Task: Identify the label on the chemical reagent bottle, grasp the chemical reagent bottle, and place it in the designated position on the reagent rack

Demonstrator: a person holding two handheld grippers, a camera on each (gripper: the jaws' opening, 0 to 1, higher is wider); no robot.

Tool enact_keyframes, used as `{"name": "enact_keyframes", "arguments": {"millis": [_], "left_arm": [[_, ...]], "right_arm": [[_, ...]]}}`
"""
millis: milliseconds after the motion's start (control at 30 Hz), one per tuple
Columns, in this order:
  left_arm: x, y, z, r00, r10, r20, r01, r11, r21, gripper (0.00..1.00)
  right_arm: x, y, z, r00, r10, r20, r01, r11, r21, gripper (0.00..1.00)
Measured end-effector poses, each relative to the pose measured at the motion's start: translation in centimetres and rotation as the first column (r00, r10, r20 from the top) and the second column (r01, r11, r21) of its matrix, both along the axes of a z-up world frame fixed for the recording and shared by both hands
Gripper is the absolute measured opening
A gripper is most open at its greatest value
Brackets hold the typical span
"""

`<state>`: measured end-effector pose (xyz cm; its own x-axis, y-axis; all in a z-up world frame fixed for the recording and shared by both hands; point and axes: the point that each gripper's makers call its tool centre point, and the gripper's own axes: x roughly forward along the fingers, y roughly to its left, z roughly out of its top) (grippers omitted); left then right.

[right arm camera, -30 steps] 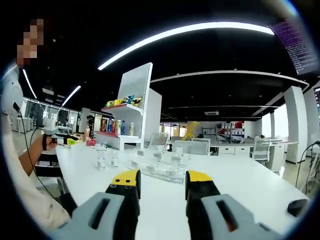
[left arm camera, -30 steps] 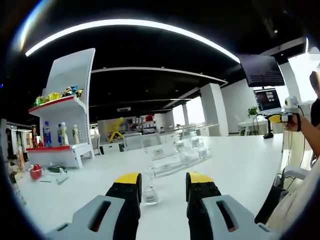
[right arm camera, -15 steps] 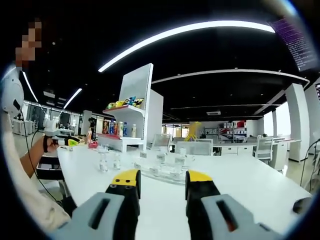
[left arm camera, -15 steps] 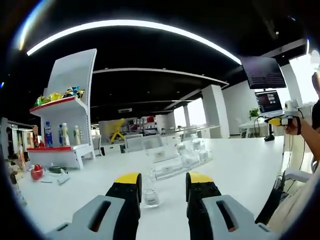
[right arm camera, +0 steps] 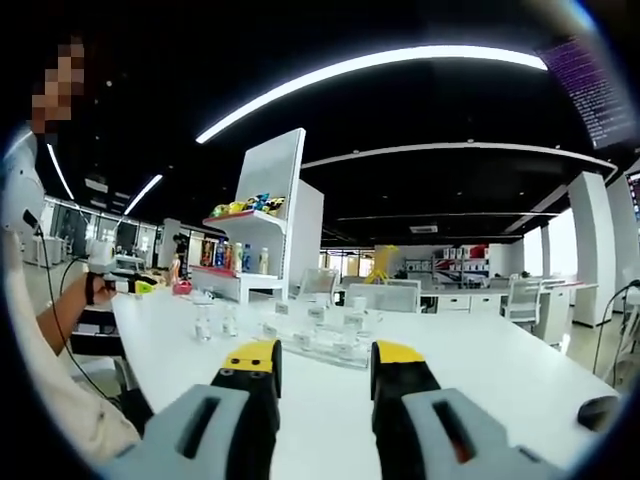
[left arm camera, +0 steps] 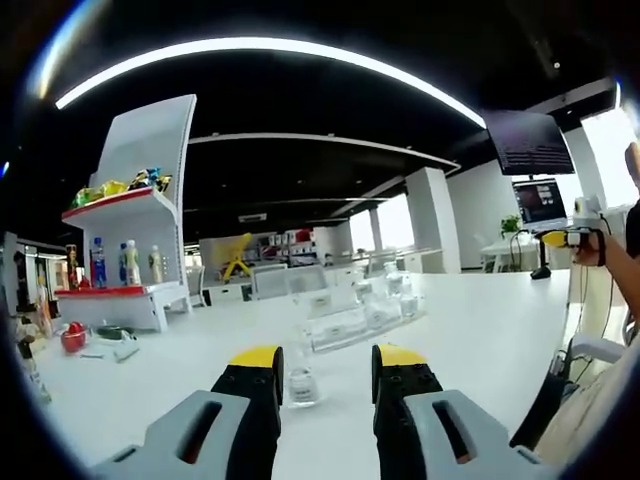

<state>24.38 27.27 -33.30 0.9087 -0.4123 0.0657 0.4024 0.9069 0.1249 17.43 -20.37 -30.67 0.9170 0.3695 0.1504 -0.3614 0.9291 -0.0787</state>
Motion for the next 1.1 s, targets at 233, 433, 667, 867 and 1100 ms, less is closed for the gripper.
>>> {"name": "enact_keyframes", "arguments": {"millis": [233,433,667,867,1100], "left_arm": [[0.3,-0.4,-0.4,1.0,-0.009,-0.013,0.009,1.0,0.003,0.35],[0.7,-0.6,-0.9,1.0,-0.009,-0.028,0.009,1.0,0.012,0.35],[1.1,-0.3,-1.6,0.999,-0.003,-0.045,0.004,1.0,0.016,0.35],[1.5,0.1,-1.9,0.999,0.018,-0.041,-0.018,1.0,0.009,0.35],[2.1,0.4,-1.8,0.999,0.047,-0.023,-0.047,0.999,-0.013,0.35]], "right_arm": [[0.1,-0.5,-0.1,1.0,-0.013,-0.005,0.013,1.0,0.004,0.35],[0.6,-0.6,-0.5,1.0,-0.013,-0.015,0.013,1.0,0.006,0.35],[0.9,-0.6,-0.9,1.0,-0.01,-0.025,0.01,1.0,0.008,0.35],[0.8,-0.9,-1.0,0.999,-0.008,-0.032,0.009,1.0,0.018,0.35],[0.9,-1.3,-1.3,0.999,-0.008,-0.041,0.009,1.0,0.028,0.35]]}}
